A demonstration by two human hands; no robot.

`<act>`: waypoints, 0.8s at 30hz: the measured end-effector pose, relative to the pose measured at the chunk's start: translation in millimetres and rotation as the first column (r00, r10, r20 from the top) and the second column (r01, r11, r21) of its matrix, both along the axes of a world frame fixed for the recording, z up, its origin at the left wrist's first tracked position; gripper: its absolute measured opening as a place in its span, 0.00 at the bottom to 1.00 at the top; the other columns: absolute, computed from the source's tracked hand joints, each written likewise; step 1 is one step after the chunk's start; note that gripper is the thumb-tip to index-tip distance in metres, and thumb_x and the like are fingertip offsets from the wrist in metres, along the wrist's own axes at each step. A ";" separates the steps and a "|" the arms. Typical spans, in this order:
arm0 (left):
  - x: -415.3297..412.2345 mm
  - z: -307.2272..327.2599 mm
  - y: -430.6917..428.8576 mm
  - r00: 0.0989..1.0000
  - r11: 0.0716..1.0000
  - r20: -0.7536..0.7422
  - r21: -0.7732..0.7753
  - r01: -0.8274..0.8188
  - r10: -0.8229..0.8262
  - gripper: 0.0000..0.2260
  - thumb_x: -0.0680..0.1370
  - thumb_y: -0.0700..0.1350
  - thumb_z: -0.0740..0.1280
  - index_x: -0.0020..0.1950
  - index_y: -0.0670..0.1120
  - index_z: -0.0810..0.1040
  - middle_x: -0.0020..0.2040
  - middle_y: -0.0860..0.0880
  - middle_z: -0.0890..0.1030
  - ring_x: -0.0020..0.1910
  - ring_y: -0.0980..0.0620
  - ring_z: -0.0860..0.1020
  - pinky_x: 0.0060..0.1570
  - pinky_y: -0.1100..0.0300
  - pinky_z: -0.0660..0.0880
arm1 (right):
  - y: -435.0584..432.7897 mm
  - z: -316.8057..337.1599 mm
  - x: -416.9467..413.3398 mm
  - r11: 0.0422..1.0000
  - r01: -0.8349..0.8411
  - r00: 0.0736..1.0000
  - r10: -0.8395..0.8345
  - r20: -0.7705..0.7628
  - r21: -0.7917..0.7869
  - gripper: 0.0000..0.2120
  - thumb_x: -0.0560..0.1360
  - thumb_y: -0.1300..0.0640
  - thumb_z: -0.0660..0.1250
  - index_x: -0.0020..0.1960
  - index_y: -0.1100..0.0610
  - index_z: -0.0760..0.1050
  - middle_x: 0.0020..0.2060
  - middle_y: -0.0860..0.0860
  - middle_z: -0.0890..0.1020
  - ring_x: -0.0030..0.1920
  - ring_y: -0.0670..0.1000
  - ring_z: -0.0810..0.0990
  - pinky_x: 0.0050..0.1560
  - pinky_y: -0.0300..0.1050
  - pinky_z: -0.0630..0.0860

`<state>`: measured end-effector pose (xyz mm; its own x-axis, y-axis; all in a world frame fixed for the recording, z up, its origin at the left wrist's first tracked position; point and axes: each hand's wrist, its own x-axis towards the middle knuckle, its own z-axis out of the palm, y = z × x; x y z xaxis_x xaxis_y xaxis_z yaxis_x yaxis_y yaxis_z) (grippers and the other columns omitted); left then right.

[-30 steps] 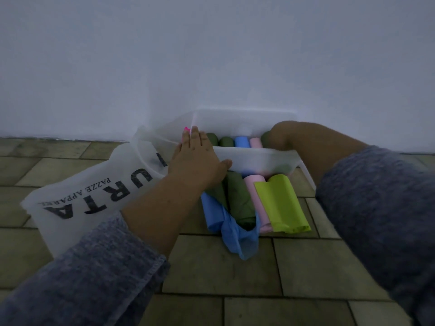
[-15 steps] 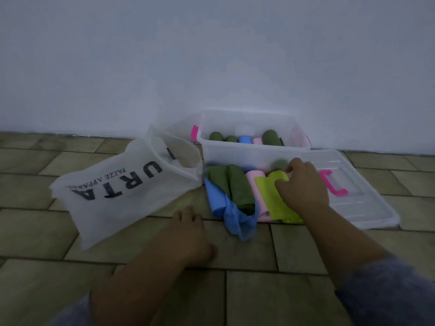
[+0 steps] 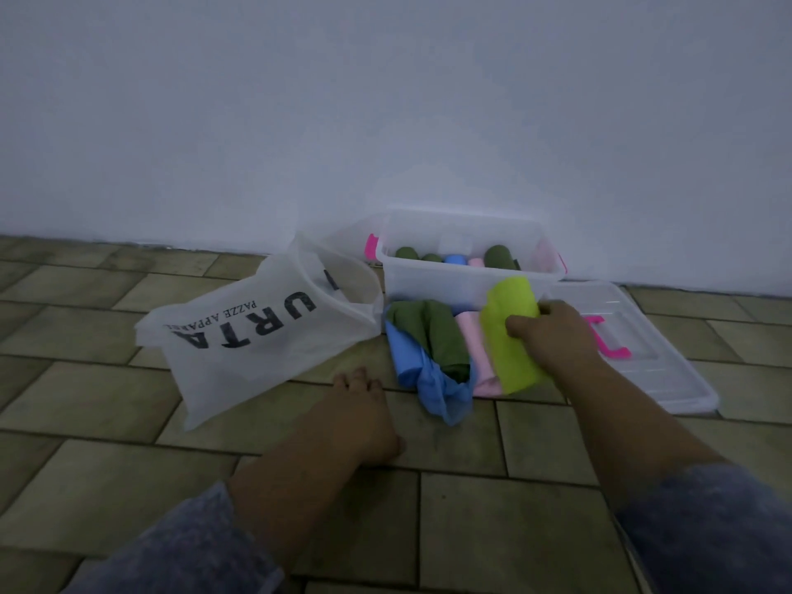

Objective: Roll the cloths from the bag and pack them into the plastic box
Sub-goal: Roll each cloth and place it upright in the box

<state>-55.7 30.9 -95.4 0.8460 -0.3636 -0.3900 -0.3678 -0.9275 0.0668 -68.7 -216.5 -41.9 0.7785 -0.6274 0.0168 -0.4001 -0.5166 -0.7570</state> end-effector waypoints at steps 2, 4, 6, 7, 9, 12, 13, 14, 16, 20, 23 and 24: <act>1.1 -0.6 6.0 1.000 0.999 0.007 -0.030 -0.011 0.011 0.43 0.71 0.65 0.63 0.77 0.46 0.49 0.78 0.44 0.46 0.75 0.40 0.50 0.71 0.46 0.57 | 25.7 9.4 -10.8 0.980 -0.099 0.973 0.131 0.189 -0.171 0.17 0.64 0.52 0.73 0.50 0.52 0.73 0.37 0.44 0.76 0.36 0.46 0.73 0.34 0.41 0.67; 4.7 7.3 0.8 0.986 0.956 -0.041 -0.240 -0.167 0.162 0.38 0.73 0.62 0.62 0.76 0.45 0.54 0.77 0.43 0.53 0.74 0.42 0.56 0.69 0.50 0.59 | 53.6 10.1 -25.4 0.873 -0.207 0.921 0.325 0.212 -0.441 0.17 0.62 0.52 0.74 0.48 0.51 0.74 0.39 0.45 0.78 0.39 0.47 0.76 0.39 0.41 0.73; 8.5 22.9 1.6 0.921 0.799 -0.120 -0.463 -0.383 0.372 0.27 0.80 0.52 0.58 0.75 0.42 0.56 0.76 0.40 0.57 0.73 0.43 0.58 0.70 0.55 0.55 | 77.0 -2.7 -45.3 0.693 -0.289 0.873 0.474 0.116 -0.660 0.21 0.60 0.53 0.75 0.51 0.52 0.76 0.45 0.51 0.80 0.44 0.53 0.78 0.45 0.46 0.74; 14.7 25.5 10.7 0.922 0.765 -0.073 -0.535 -0.359 0.381 0.23 0.82 0.47 0.57 0.75 0.41 0.57 0.75 0.39 0.59 0.73 0.43 0.60 0.70 0.56 0.55 | 86.2 -13.0 -56.3 0.605 -0.334 0.852 0.522 0.043 -0.723 0.22 0.60 0.52 0.76 0.52 0.52 0.76 0.46 0.51 0.80 0.45 0.54 0.79 0.46 0.48 0.74; 24.8 33.2 22.8 0.944 0.748 -0.047 -0.597 -0.289 0.327 0.19 0.80 0.45 0.60 0.71 0.44 0.67 0.70 0.42 0.69 0.66 0.44 0.68 0.66 0.54 0.64 | 100.6 -35.1 -75.5 0.467 -0.470 0.801 0.583 -0.139 -0.749 0.22 0.62 0.52 0.75 0.55 0.49 0.75 0.49 0.49 0.79 0.49 0.54 0.78 0.50 0.52 0.74; 21.3 45.1 32.9 0.936 0.670 -0.116 -0.670 -0.320 0.331 0.14 0.77 0.47 0.64 0.62 0.49 0.74 0.59 0.47 0.76 0.55 0.49 0.74 0.54 0.54 0.72 | 110.4 -56.1 -89.1 0.458 -0.591 0.761 0.589 -0.271 -0.664 0.23 0.68 0.53 0.69 0.62 0.46 0.70 0.59 0.48 0.75 0.59 0.54 0.72 0.60 0.53 0.67; 18.7 46.1 29.0 0.946 0.670 -0.099 -0.683 -0.290 0.309 0.11 0.76 0.47 0.64 0.59 0.50 0.74 0.57 0.48 0.77 0.53 0.50 0.74 0.51 0.56 0.71 | 111.0 -57.9 -90.8 0.487 -0.599 0.764 0.587 -0.270 -0.635 0.24 0.68 0.52 0.68 0.64 0.45 0.69 0.60 0.47 0.74 0.61 0.53 0.71 0.60 0.52 0.65; 13.9 45.4 27.9 0.962 0.692 -0.072 -0.680 -0.242 0.265 0.09 0.76 0.46 0.64 0.56 0.52 0.75 0.55 0.49 0.77 0.51 0.52 0.74 0.48 0.59 0.70 | 110.7 -58.2 -91.9 0.509 -0.601 0.765 0.591 -0.257 -0.616 0.25 0.68 0.50 0.68 0.64 0.44 0.68 0.60 0.46 0.72 0.61 0.52 0.69 0.60 0.51 0.65; 1.1 41.7 17.5 0.993 0.767 0.003 -0.635 -0.089 0.118 0.09 0.76 0.45 0.64 0.55 0.53 0.75 0.56 0.49 0.78 0.51 0.53 0.75 0.49 0.62 0.69 | 109.1 -55.0 -94.2 0.571 -0.606 0.761 0.619 -0.194 -0.554 0.25 0.66 0.50 0.68 0.63 0.44 0.69 0.60 0.45 0.72 0.60 0.50 0.68 0.59 0.47 0.64; -25.7 25.7 0.7 0.978 0.854 0.095 -0.476 0.210 -0.187 0.17 0.73 0.50 0.67 0.61 0.53 0.74 0.59 0.52 0.76 0.56 0.51 0.75 0.56 0.55 0.73 | 98.6 -44.2 -94.0 0.794 -0.484 0.844 0.535 0.042 -0.368 0.12 0.66 0.60 0.71 0.48 0.50 0.76 0.46 0.46 0.75 0.48 0.47 0.74 0.49 0.42 0.72; -40.7 11.4 -11.3 0.933 0.861 0.131 -0.360 0.359 -0.334 0.18 0.74 0.46 0.66 0.63 0.49 0.71 0.60 0.47 0.74 0.57 0.47 0.75 0.56 0.52 0.72 | 85.6 -46.9 -95.2 0.915 -0.360 0.914 0.385 0.126 -0.185 0.17 0.65 0.67 0.69 0.51 0.54 0.75 0.49 0.50 0.76 0.50 0.49 0.75 0.50 0.39 0.73; -45.7 7.5 -14.8 0.925 0.874 0.185 -0.310 0.375 -0.331 0.18 0.73 0.45 0.65 0.63 0.48 0.70 0.59 0.46 0.75 0.55 0.46 0.75 0.52 0.52 0.73 | 81.4 -47.5 -96.3 0.937 -0.327 0.929 0.342 0.142 -0.118 0.19 0.64 0.69 0.68 0.51 0.53 0.74 0.49 0.50 0.76 0.50 0.48 0.75 0.48 0.36 0.72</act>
